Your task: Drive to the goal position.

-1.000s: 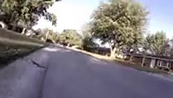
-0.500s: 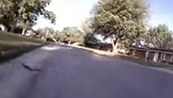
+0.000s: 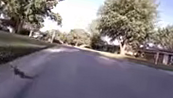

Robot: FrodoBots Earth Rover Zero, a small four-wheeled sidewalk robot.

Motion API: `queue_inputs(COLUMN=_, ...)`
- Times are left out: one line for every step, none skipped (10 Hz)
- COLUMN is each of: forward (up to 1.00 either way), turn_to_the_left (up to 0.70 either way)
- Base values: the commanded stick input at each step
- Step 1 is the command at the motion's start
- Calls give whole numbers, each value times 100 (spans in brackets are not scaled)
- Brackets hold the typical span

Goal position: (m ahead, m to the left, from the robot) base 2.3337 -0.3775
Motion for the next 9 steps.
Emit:
queue_inputs(forward=100, turn_to_the_left=3)
queue_inputs(forward=100, turn_to_the_left=3)
queue_inputs(forward=100, turn_to_the_left=3)
queue_inputs(forward=100, turn_to_the_left=2)
queue_inputs(forward=100, turn_to_the_left=2)
queue_inputs(forward=100, turn_to_the_left=2)
queue_inputs(forward=100, turn_to_the_left=2)
queue_inputs(forward=100, turn_to_the_left=2)
queue_inputs(forward=100, turn_to_the_left=2)
